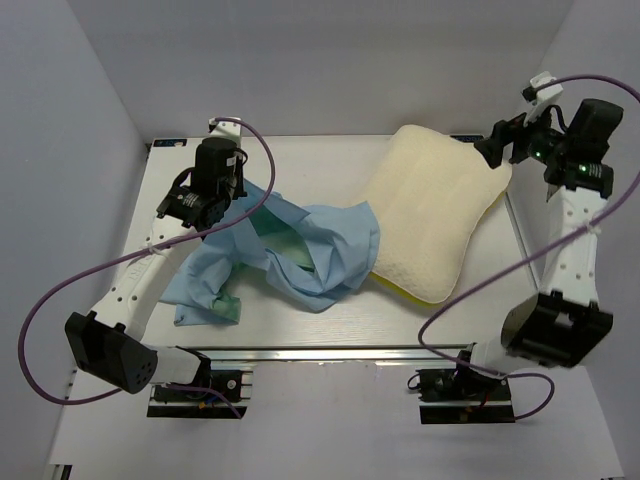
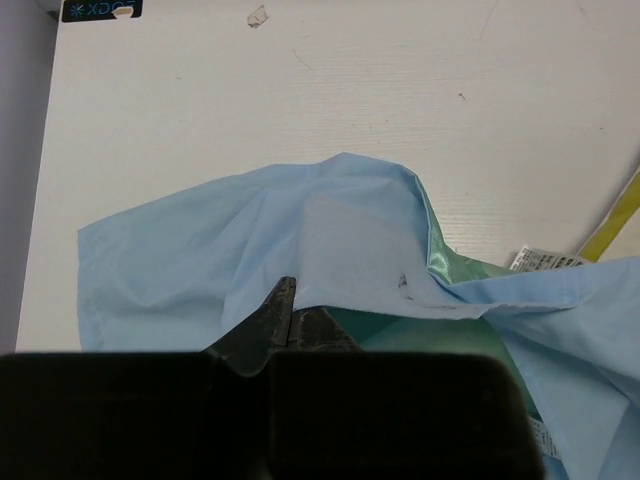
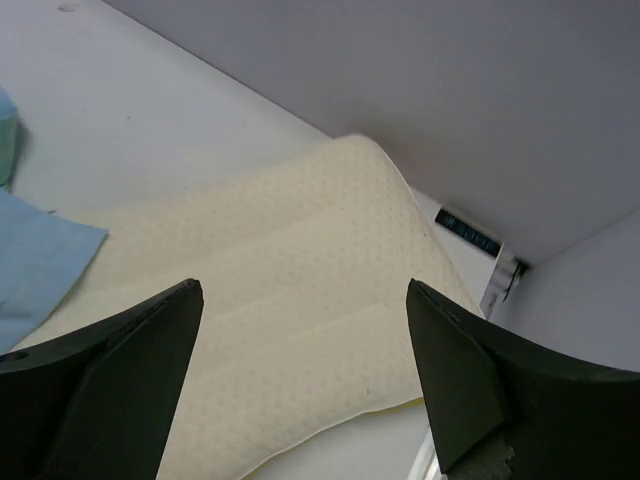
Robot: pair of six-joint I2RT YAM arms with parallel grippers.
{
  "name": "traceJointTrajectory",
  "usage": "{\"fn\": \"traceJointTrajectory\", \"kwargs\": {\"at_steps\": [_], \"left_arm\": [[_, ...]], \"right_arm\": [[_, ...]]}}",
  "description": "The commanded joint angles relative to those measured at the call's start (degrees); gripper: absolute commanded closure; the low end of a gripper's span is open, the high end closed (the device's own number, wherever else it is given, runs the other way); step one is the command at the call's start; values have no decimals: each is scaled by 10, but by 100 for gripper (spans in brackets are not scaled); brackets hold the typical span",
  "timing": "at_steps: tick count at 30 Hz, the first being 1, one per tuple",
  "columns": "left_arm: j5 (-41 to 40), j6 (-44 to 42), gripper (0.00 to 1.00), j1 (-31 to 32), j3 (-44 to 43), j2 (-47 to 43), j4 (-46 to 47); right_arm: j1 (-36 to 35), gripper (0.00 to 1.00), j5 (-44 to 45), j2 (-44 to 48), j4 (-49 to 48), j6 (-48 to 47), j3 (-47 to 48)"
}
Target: Put the pillow into the pillowcase
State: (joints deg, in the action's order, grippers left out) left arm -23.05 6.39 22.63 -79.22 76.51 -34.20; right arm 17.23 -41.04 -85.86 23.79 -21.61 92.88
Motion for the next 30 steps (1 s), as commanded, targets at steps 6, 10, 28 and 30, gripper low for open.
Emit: {"fn": "traceJointTrajectory", "kwargs": {"at_steps": [6, 10, 28, 30], "left_arm": [[71, -12, 100, -2, -16, -21, -6], [67, -19, 100, -2, -17, -29, -14], [27, -12, 100, -3, 8, -73, -44], [27, -11, 100, -3, 6, -75, -46]], "right_arm": [[-45, 12, -187, 81, 186, -220, -71], [-170, 11, -93, 132, 234, -282, -226], [-409, 11, 234, 157, -115, -105, -496], [-421, 11, 277, 128, -147, -86, -491]]}}
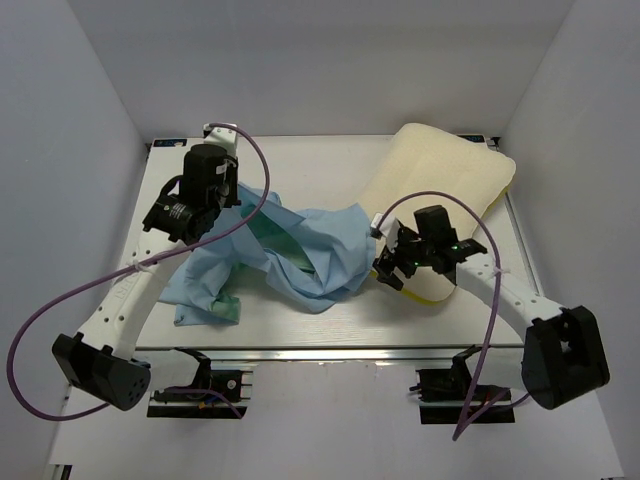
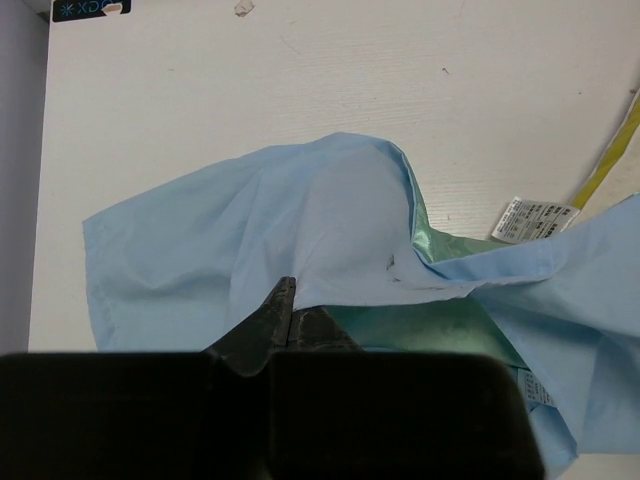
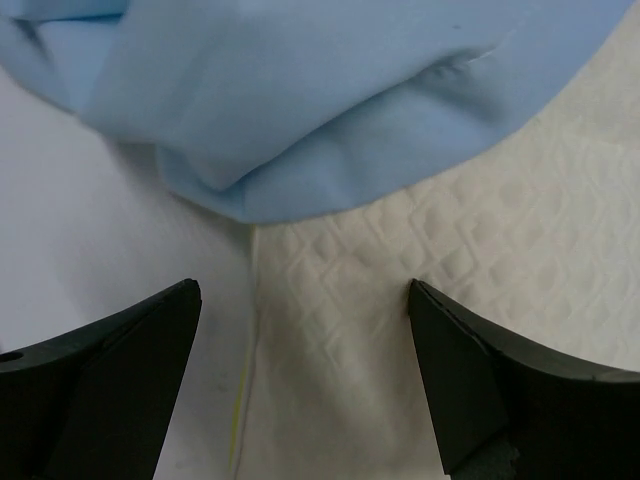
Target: Put the pillow into the pillowcase
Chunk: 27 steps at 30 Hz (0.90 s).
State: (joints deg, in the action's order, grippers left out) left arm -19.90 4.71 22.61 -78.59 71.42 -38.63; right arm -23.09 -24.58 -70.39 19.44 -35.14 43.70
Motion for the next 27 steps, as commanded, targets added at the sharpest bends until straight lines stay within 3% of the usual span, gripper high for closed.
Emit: {"fn": "traceJointTrajectory", "kwargs": {"at_steps": [1, 5, 8, 12, 13, 14, 23, 27], "left_arm": [[-4, 5, 100, -3, -2, -25, -2], [-6, -3, 100, -3, -7, -22, -6], [-1, -1, 100, -3, -3, -22, -1], [26, 15, 100, -3, 10, -18, 13], [42, 22, 100, -3, 12, -16, 18], [49, 25, 100, -3, 11, -13, 18], [62, 25, 100, -3, -20, 38, 30], [70, 25, 100, -3, -32, 60, 37]], "right_arm": [[-17, 11, 136, -33, -113, 52, 3], [-18, 12, 199, -46, -169, 54, -13], [-18, 23, 232, -69, -188, 47, -25], [1, 66, 239, -101, -205, 52, -32], [10, 90, 220, -106, -201, 58, -24], [22, 100, 209, -113, -194, 64, -15], [199, 100, 140, -88, -91, 82, 140], [206, 100, 104, -55, -40, 72, 169]]}}
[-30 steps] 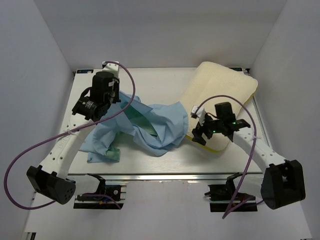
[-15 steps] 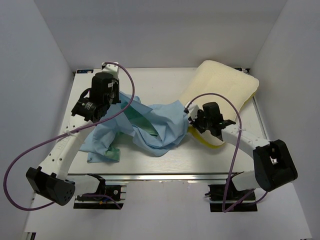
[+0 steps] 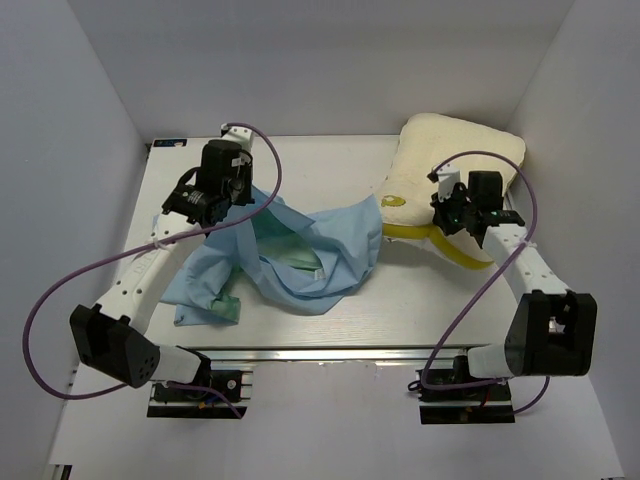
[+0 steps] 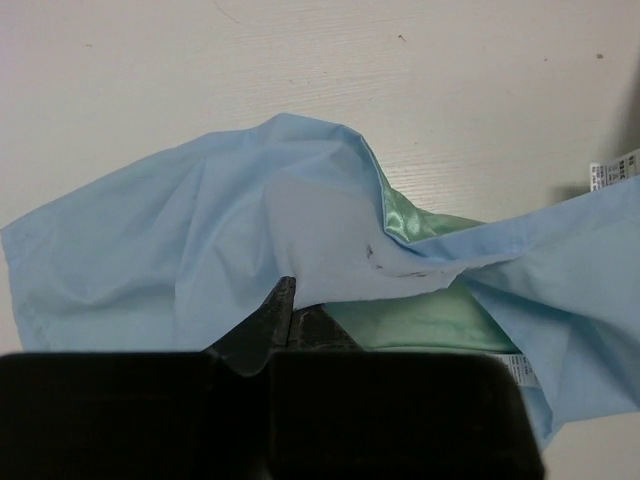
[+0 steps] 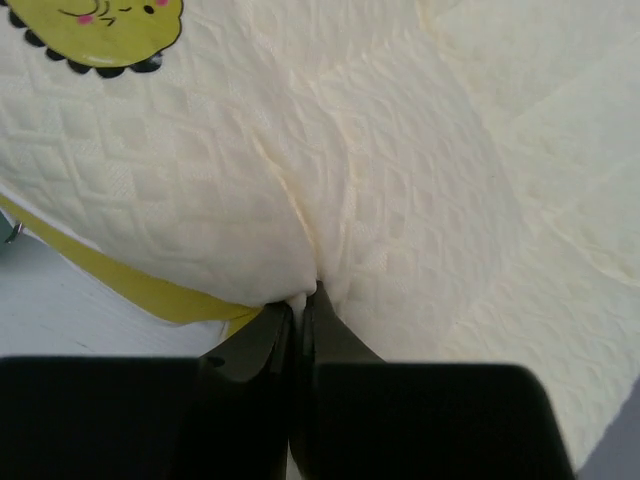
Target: Put the pillow into the pillowcase
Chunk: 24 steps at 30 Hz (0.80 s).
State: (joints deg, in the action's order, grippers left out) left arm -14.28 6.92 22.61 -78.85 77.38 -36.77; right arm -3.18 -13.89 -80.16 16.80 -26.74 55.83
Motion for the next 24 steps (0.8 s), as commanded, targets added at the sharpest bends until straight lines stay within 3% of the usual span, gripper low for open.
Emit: {"fn": "traceJointTrajectory", "kwargs": {"at_steps": [1, 6, 16, 19, 24], "left_arm": [[15, 4, 100, -3, -32, 7, 20], [8, 0, 100, -3, -36, 13, 21], [-6, -9, 100, -3, -58, 29, 7], [9, -9, 100, -4, -63, 39, 10], [38, -4, 100, -3, -85, 60, 13]], "right_arm": [[7, 100, -9, 58, -11, -12, 45], [24, 100, 4, 77, -30, 10, 66], [58, 100, -89, 99, 14, 39, 165], [56, 100, -169, 133, 49, 17, 151], [-45, 100, -170, 184, 90, 6, 74]]}}
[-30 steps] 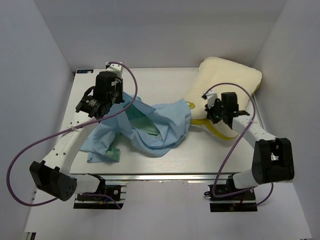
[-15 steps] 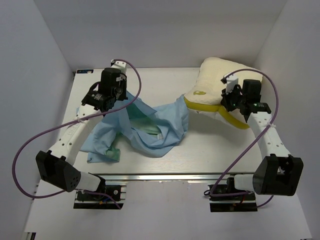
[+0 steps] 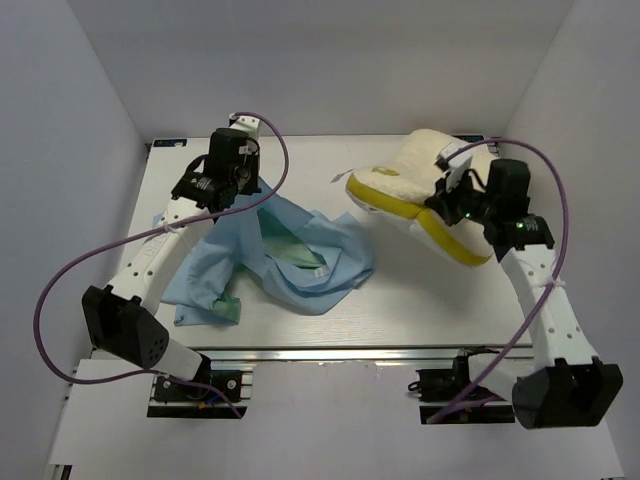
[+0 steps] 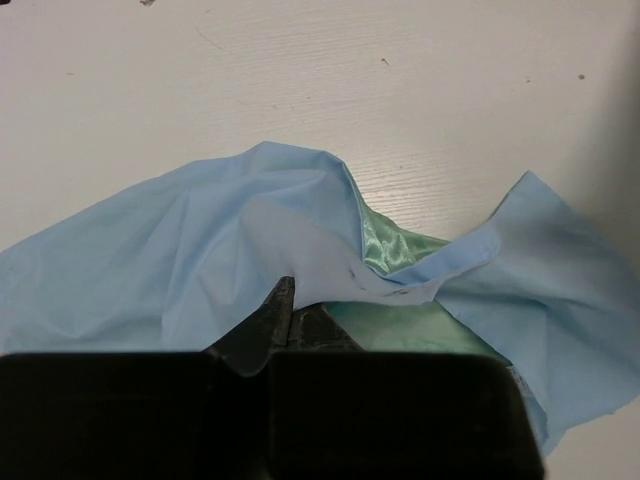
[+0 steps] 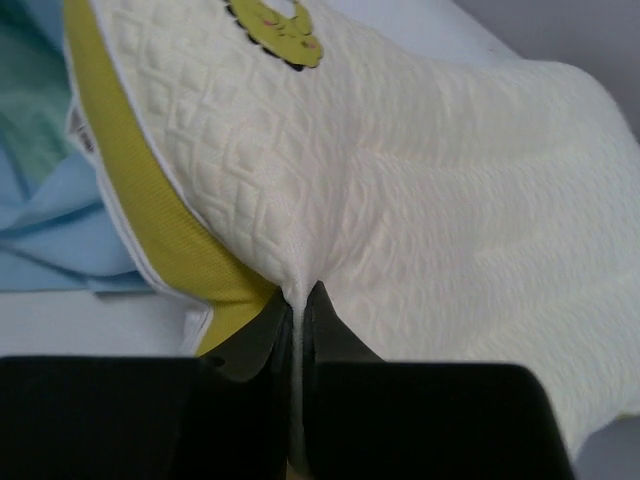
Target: Put the pillow into the pillowcase
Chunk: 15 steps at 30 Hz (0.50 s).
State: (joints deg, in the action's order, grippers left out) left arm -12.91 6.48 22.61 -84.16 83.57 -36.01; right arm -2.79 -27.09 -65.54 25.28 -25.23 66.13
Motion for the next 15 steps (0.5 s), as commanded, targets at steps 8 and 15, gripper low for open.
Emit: {"fn": "traceJointTrajectory", "kwargs": {"at_steps": [8, 15], "left_arm": [[43, 6, 100, -4, -53, 15, -3], [39, -2, 100, -3, -53, 13, -10]], "right_arm": [[-181, 100, -4, 55, 1, 53, -79], [-261, 100, 11, 57, 6, 78, -86]]}}
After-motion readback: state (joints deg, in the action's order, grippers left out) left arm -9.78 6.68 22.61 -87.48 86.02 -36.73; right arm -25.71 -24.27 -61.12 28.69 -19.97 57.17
